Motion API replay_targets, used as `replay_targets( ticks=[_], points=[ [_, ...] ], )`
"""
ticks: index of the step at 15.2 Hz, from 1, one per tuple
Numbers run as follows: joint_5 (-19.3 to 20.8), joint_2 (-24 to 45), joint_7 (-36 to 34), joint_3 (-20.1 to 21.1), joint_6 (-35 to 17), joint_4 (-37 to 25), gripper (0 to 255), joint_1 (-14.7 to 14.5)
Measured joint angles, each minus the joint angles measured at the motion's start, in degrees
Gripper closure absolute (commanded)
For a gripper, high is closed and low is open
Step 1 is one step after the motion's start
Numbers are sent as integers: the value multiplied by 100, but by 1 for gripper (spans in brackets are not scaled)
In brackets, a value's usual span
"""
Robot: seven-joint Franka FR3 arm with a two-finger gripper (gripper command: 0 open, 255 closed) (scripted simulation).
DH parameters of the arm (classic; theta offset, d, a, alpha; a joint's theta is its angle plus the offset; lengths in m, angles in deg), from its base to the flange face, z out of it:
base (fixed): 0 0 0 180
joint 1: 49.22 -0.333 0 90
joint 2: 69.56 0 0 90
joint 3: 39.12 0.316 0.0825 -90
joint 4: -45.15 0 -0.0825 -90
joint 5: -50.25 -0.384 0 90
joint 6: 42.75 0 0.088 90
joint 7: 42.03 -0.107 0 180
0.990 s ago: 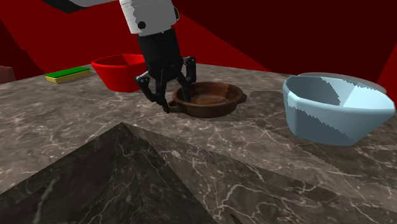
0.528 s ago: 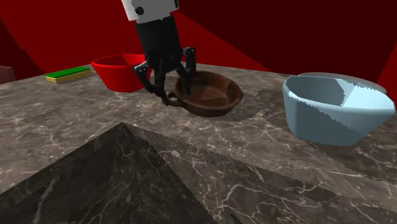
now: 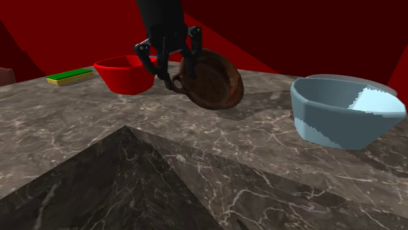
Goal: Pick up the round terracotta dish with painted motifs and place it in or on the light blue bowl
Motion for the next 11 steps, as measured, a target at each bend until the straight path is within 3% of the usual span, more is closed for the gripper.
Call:
replay_targets(
  ticks=[11],
  points=[
    [-59,412,181,83,749,-1177,255,-12]
  ],
)
